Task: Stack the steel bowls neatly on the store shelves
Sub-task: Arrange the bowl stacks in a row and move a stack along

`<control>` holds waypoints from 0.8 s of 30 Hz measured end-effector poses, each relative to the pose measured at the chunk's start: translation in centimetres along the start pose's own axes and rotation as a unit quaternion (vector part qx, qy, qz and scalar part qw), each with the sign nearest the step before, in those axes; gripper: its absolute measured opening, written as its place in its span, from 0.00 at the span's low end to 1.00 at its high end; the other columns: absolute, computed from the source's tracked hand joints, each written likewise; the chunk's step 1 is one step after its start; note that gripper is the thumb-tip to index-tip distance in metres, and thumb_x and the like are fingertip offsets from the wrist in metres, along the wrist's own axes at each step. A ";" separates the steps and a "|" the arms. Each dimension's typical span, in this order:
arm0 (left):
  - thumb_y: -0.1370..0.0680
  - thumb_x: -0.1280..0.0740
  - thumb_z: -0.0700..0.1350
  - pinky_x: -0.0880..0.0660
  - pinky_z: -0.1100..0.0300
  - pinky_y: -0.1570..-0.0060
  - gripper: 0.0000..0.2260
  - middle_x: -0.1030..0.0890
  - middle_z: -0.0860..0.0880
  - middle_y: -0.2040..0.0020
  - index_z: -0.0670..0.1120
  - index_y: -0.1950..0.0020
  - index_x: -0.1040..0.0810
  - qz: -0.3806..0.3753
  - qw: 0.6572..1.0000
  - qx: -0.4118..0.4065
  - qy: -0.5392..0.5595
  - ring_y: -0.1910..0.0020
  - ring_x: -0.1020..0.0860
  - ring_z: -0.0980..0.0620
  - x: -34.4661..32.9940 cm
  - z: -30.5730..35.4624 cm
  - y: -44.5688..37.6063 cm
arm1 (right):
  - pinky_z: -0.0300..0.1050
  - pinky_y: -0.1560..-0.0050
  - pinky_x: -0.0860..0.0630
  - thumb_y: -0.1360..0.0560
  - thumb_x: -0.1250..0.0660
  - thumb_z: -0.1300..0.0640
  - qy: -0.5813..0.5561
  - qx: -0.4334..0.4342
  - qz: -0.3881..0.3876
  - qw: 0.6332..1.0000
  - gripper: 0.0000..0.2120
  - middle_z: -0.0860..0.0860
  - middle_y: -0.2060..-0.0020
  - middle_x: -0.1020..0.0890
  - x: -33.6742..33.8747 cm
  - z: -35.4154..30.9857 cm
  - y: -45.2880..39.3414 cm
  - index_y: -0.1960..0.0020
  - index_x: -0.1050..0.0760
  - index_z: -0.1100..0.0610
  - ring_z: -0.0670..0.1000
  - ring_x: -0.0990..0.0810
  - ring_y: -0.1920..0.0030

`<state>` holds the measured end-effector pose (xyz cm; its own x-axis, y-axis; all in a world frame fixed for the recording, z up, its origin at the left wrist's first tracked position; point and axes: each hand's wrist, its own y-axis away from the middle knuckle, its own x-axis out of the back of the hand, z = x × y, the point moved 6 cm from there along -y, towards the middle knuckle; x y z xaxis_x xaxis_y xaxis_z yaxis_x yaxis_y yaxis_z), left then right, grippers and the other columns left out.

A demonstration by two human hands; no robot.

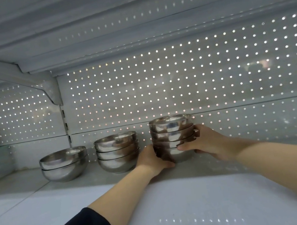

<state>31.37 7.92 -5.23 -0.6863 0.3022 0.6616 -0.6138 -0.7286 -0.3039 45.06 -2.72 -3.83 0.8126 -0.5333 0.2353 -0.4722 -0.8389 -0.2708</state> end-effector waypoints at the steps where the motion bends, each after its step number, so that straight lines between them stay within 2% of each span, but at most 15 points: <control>1: 0.37 0.22 0.44 0.25 0.58 0.46 0.24 0.18 0.47 0.46 0.44 0.43 0.22 0.011 1.000 -0.004 -0.018 0.46 0.21 0.48 0.1 0.0 0.0 | 0.39 0.59 0.26 0.37 0.21 0.62 -0.008 -0.003 0.000 1.000 0.27 0.51 0.54 0.18 0.0 0.1 -0.1 0.41 0.26 0.56 0.47 0.19 0.54; 4: 0.37 0.23 0.45 0.26 0.61 0.51 0.23 0.18 0.47 0.47 0.43 0.44 0.22 0.043 0.998 -0.011 -0.047 0.47 0.21 0.49 0.3 0.0 -0.1 | 0.37 0.63 0.24 0.37 0.21 0.58 -0.010 -0.011 0.004 1.000 0.24 0.47 0.58 0.17 0.3 -0.2 0.0 0.43 0.24 0.53 0.43 0.19 0.59; 6: 0.37 0.23 0.45 0.27 0.62 0.54 0.21 0.18 0.48 0.49 0.44 0.47 0.22 0.051 0.997 -0.020 -0.052 0.49 0.21 0.49 0.3 0.2 -0.1 | 0.39 0.65 0.23 0.38 0.21 0.52 -0.012 -0.017 0.023 1.000 0.26 0.46 0.59 0.17 0.7 -0.5 0.2 0.42 0.25 0.53 0.43 0.18 0.60; 8: 0.37 0.23 0.45 0.27 0.63 0.57 0.20 0.18 0.49 0.52 0.44 0.48 0.22 0.043 0.998 -0.028 -0.046 0.53 0.21 0.50 0.0 0.5 0.0 | 0.45 0.61 0.20 0.37 0.22 0.48 -0.010 -0.016 0.044 0.999 0.36 0.48 0.53 0.18 1.2 -0.8 0.4 0.34 0.34 0.51 0.47 0.17 0.54; 10: 0.37 0.23 0.45 0.30 0.64 0.59 0.19 0.19 0.50 0.55 0.44 0.49 0.22 0.033 0.998 -0.035 -0.045 0.56 0.23 0.52 -0.2 0.9 0.1 | 0.50 0.56 0.19 0.37 0.23 0.45 -0.001 -0.014 0.054 0.998 0.41 0.51 0.49 0.19 1.6 -1.0 0.7 0.30 0.41 0.43 0.51 0.18 0.50; 14: 0.37 0.23 0.43 0.26 0.60 0.56 0.19 0.18 0.47 0.52 0.43 0.49 0.21 0.028 0.998 -0.041 -0.038 0.54 0.21 0.49 -0.3 1.5 0.3 | 0.54 0.52 0.20 0.37 0.22 0.48 0.010 -0.001 0.049 0.999 0.28 0.53 0.52 0.17 1.7 -1.3 1.2 0.42 0.30 0.48 0.52 0.17 0.53; 16: 0.38 0.23 0.44 0.26 0.60 0.58 0.17 0.18 0.48 0.54 0.44 0.52 0.22 0.023 0.998 -0.041 -0.037 0.54 0.20 0.48 -0.6 1.8 0.2 | 0.53 0.52 0.20 0.37 0.22 0.49 0.019 0.001 0.056 0.998 0.26 0.54 0.52 0.17 2.1 -1.5 1.6 0.43 0.29 0.47 0.53 0.17 0.51; 19: 0.37 0.26 0.45 0.30 0.63 0.67 0.13 0.19 0.52 0.59 0.48 0.57 0.24 0.026 0.998 -0.037 -0.044 0.60 0.23 0.53 -1.1 3.0 0.8 | 0.50 0.56 0.21 0.37 0.21 0.53 0.008 0.007 0.057 0.998 0.23 0.52 0.52 0.16 3.5 -2.1 2.7 0.46 0.26 0.48 0.51 0.17 0.52; 21: 0.35 0.28 0.46 0.27 0.62 0.64 0.10 0.18 0.53 0.59 0.49 0.55 0.23 0.033 0.997 -0.047 -0.052 0.60 0.21 0.53 -1.4 4.8 1.3 | 0.48 0.58 0.23 0.38 0.21 0.55 0.011 0.014 0.057 0.998 0.21 0.48 0.56 0.15 5.1 -2.7 3.8 0.49 0.24 0.48 0.49 0.18 0.55; 22: 0.34 0.30 0.46 0.26 0.63 0.62 0.09 0.19 0.53 0.61 0.49 0.56 0.22 0.031 0.997 -0.055 -0.051 0.60 0.21 0.53 -1.7 6.0 1.6 | 0.48 0.57 0.23 0.38 0.20 0.56 0.012 0.015 0.063 0.998 0.21 0.47 0.57 0.16 6.1 -3.1 4.6 0.49 0.24 0.48 0.49 0.18 0.55; 24: 0.33 0.30 0.45 0.31 0.73 0.70 0.05 0.23 0.57 0.68 0.50 0.61 0.25 0.023 0.995 -0.080 -0.048 0.65 0.26 0.56 -2.1 8.5 2.6 | 0.50 0.55 0.21 0.40 0.20 0.57 0.010 0.008 0.080 0.997 0.23 0.50 0.56 0.16 8.4 -3.7 6.2 0.47 0.24 0.50 0.52 0.17 0.53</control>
<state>34.56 0.13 -1.60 -0.6793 0.2046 0.7047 -0.6419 -0.6310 -0.4356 47.63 -12.81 -0.08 0.7205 -0.6618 0.2072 -0.5892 -0.7418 -0.3204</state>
